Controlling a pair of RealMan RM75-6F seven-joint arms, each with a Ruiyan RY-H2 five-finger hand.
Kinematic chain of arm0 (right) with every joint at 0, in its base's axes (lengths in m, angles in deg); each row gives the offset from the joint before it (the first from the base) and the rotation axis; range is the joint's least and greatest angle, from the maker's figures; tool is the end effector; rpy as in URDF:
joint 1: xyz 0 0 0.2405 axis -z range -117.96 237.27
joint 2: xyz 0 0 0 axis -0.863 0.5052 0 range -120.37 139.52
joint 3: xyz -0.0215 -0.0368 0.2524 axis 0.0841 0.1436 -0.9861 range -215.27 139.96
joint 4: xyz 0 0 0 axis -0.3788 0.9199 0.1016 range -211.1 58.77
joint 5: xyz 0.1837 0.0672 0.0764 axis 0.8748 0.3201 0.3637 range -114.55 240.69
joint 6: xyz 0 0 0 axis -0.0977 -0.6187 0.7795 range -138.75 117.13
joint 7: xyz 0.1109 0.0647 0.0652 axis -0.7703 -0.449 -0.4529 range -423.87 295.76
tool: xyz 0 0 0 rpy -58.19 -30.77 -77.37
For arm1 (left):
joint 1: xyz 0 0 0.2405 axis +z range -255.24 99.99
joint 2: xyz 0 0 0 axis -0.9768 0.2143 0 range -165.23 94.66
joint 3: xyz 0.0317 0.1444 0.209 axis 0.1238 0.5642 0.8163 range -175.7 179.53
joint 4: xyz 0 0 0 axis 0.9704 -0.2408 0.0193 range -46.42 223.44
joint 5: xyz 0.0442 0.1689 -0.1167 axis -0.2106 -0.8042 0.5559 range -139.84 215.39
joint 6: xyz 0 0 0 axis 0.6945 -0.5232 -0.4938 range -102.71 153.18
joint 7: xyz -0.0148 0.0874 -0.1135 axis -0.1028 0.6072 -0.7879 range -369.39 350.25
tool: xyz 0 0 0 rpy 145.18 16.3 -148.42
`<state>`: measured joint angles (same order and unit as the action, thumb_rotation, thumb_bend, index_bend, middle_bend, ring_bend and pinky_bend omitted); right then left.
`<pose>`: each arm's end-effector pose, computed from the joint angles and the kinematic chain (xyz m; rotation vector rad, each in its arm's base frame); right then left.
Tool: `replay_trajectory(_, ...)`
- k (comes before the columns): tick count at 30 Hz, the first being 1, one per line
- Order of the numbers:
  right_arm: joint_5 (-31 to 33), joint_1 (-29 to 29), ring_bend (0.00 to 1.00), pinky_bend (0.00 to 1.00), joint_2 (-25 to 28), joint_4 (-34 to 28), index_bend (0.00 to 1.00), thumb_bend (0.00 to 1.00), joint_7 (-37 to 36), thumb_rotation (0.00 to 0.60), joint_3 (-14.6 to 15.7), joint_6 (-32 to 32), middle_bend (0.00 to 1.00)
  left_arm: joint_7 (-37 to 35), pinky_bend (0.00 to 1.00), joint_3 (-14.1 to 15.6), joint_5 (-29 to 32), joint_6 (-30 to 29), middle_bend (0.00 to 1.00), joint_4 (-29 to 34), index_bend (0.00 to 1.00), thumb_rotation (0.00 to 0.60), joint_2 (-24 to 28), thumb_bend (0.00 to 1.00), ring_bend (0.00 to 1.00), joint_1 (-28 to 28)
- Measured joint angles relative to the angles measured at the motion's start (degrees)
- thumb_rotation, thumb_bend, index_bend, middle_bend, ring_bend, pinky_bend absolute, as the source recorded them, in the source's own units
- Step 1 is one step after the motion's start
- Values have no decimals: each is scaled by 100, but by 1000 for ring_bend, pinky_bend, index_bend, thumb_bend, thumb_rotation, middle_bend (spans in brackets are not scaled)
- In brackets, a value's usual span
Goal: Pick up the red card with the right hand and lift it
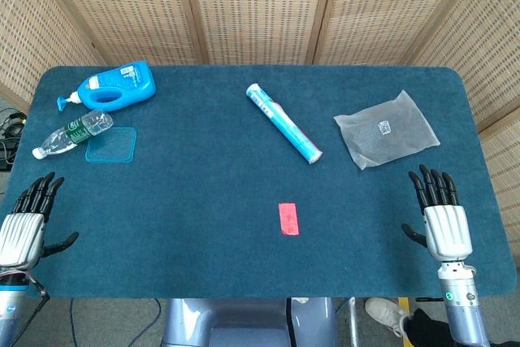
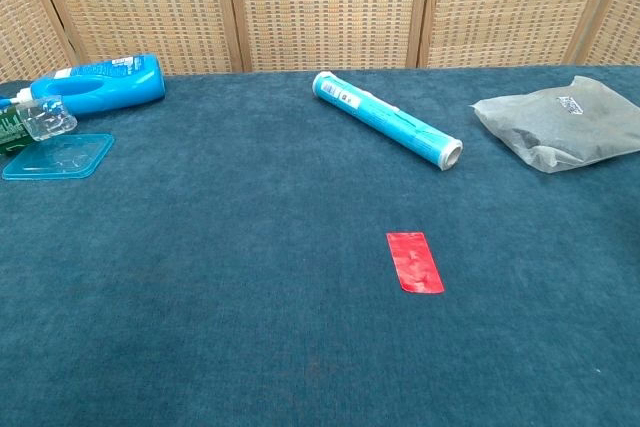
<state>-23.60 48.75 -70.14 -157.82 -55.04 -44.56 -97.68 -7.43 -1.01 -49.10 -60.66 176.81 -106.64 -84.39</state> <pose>-0.2883 -0.2269 0.1008 1.3917 -0.7219 0.9885 -0.3036 0.1916 0.1257 -1.4015 -0.8820 -0.9622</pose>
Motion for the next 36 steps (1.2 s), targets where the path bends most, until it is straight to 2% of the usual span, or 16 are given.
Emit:
replay_trajectory(23, -120, -11, 0, 0, 25, -57, 0, 87, -45, 600, 49, 0, 0, -43, 104, -14, -9, -52, 0, 40, 0, 600, 43, 190, 0, 16)
replay_trajectory(36, -451, -122, 0, 0, 39, -17, 0, 87, -340, 600, 220, 116, 0, 13, 104, -17, -8, -88, 0, 89, 0, 600, 54, 190, 0, 35)
